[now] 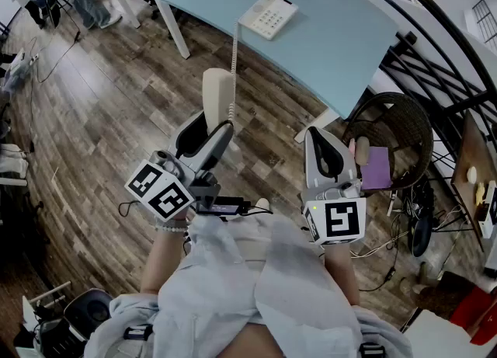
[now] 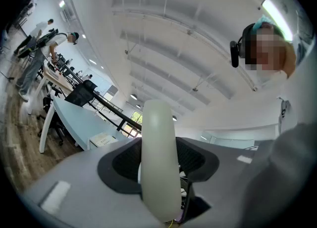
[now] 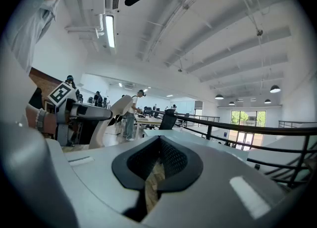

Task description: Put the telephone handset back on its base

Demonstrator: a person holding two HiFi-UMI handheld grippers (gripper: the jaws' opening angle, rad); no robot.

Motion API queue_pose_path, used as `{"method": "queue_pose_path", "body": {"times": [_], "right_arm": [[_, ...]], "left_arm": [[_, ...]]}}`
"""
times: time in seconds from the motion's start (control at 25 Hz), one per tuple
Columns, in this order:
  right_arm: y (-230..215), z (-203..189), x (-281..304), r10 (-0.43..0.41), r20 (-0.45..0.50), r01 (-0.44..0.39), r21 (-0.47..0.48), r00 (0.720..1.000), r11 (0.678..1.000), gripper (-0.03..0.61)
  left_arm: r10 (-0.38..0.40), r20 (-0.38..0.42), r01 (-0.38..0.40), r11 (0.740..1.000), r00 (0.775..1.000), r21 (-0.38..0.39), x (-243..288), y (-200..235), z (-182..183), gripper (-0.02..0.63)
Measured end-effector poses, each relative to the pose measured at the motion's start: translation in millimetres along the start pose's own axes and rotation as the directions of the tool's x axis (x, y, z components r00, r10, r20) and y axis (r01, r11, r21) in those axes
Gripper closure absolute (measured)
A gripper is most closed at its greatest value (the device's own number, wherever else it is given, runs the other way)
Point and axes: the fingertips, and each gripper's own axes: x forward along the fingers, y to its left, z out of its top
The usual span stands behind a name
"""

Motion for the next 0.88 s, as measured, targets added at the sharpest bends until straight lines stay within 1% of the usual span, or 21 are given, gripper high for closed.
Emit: {"method": "queue_pose_path", "body": {"times": [0.44, 0.56, 0.72, 0.88], "right_arm": [[0.9, -2.4, 0.8, -0.001, -0.007, 0.001, 0.000, 1.000, 1.000, 0.572], [2.5, -3.0, 1.3, -0.004, -0.008, 0.004, 0.004, 1.000, 1.000, 0.572], [4.1, -3.5, 3.0, -0.014, 0.000, 0.014, 0.033, 1.000, 0.999, 0.572], [8.6, -1.4, 6.9, -0.019, -0.008, 0.020, 0.019, 1.000, 1.000, 0.572]], "left_arm": [[-0.005, -0.017, 0.006, 1.000, 1.000, 0.013, 1.0, -1.2, -2.9, 0.402], [-0.003, -0.020, 0.004, 1.000, 1.000, 0.024, -0.3, 0.2, -2.3, 0.402], [-0.003, -0.025, 0.004, 0.999, 1.000, 0.037, -1.6, 3.4, -1.0, 0.402], [-0.005, -0.034, 0.007, 0.998, 0.999, 0.055, -1.8, 7.9, -0.5, 0.402]]}}
